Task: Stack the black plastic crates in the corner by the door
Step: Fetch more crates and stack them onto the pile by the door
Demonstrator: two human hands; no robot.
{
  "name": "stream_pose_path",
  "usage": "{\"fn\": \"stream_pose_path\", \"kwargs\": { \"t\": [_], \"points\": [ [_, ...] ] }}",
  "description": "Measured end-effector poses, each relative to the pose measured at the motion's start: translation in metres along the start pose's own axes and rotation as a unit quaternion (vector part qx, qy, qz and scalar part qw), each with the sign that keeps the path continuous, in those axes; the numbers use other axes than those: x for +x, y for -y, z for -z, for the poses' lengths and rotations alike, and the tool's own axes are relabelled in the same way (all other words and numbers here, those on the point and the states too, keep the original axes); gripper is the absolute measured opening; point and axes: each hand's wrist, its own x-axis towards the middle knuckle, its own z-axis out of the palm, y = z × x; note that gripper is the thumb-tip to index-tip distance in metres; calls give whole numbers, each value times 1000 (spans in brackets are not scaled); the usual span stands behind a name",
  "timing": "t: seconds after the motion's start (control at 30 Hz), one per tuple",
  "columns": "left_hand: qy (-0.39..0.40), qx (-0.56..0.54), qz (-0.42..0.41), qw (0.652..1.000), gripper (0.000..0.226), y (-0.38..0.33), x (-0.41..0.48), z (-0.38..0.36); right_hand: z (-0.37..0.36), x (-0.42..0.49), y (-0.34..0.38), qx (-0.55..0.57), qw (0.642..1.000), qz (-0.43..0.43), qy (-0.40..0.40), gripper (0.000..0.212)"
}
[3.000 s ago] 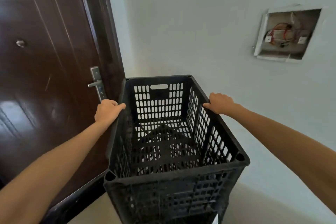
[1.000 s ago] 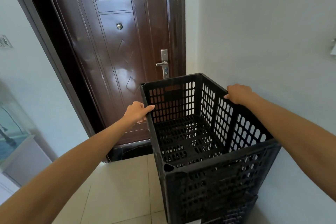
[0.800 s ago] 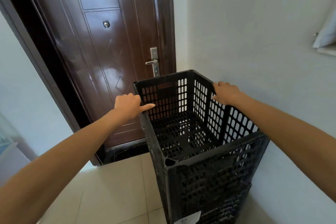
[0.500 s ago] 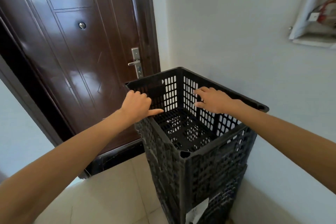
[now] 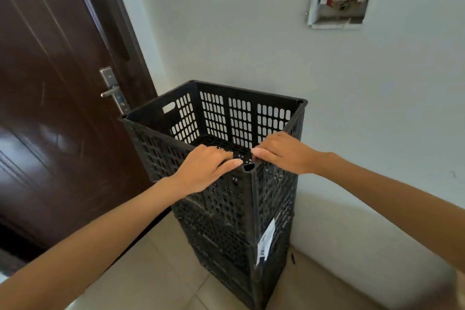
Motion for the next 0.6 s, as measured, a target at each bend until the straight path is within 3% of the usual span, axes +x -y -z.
{"fn": "stream_pose_path", "kwargs": {
  "t": [0.23,0.43,0.6],
  "points": [
    [8,-36,-1,999,57,11,-6,-5,4,-13,10,-58,998,24,5,46],
    [13,-48,24,998,51,9,-6,-6,-4,-13,11,-98,995,7,-21,71],
    [1,-57,21,998,61,15,-8,-7,-5,-10,14,-100,994,-1,-33,72]
  ]
}}
